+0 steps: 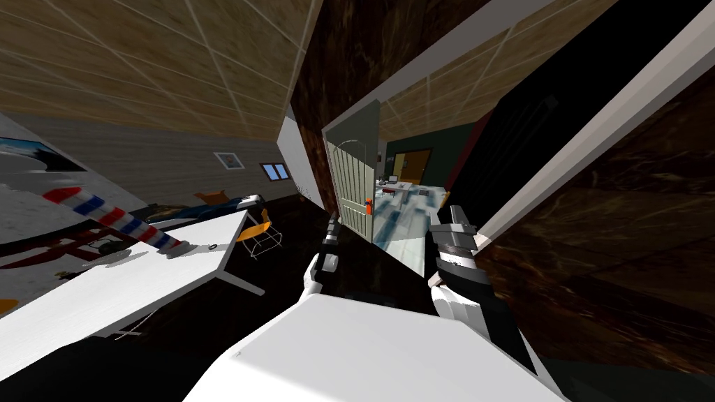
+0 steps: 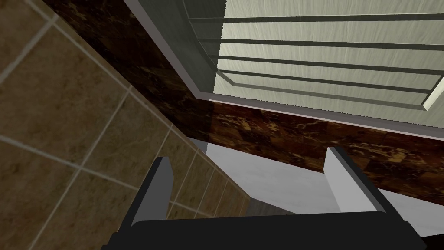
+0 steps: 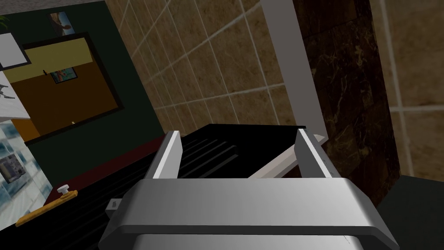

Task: Push the door open

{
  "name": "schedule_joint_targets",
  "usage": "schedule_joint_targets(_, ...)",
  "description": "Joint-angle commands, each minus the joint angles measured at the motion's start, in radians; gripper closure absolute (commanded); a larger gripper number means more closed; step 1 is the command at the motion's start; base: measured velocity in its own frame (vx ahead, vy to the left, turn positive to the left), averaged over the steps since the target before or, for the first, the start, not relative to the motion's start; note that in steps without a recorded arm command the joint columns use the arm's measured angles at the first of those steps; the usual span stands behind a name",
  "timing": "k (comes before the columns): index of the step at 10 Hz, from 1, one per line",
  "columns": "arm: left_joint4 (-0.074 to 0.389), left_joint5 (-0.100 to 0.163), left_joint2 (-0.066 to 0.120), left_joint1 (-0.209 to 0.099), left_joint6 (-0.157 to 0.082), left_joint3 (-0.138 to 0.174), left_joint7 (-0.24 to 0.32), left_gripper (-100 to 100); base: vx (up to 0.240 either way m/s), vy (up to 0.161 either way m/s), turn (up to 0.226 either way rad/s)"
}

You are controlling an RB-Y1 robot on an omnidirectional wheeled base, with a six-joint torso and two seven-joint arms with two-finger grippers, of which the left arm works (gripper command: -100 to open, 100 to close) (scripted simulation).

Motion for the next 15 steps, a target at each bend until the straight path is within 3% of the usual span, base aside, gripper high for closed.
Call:
schedule_joint_targets(1, 0.050, 0.002, 0.003, -0.036, 0.001, -0.007, 0.001, -100, 0.074, 0.033, -0.076)
schedule_joint_targets(2, 0.080, 0.003, 0.005, -0.057, 0.000, -0.013, 0.003, -100, 0.092, 0.047, -0.089)
schedule_joint_targets(3, 0.092, 0.003, 0.005, -0.057, 0.000, -0.013, 0.003, -100, 0.061, 0.055, -0.027)
schedule_joint_targets(8, 0.260, 0.008, 0.010, -0.161, -0.001, -0.041, 0.008, -100, 0.076, 0.064, -0.076)
schedule_joint_targets(9, 0.269, 0.008, 0.010, -0.161, -0.001, -0.041, 0.008, -100, 0.058, 0.044, -0.026)
schedule_joint_targets(13, 0.399, 0.012, 0.010, -0.244, -0.003, -0.063, 0.013, -100, 0.071, 0.060, -0.074)
schedule_joint_targets(14, 0.410, 0.012, 0.010, -0.244, -0.003, -0.063, 0.013, -100, 0.062, 0.045, -0.030)
schedule_joint_targets(15, 0.443, 0.013, 0.009, -0.264, -0.003, -0.068, 0.014, -100, 0.045, 0.041, -0.049)
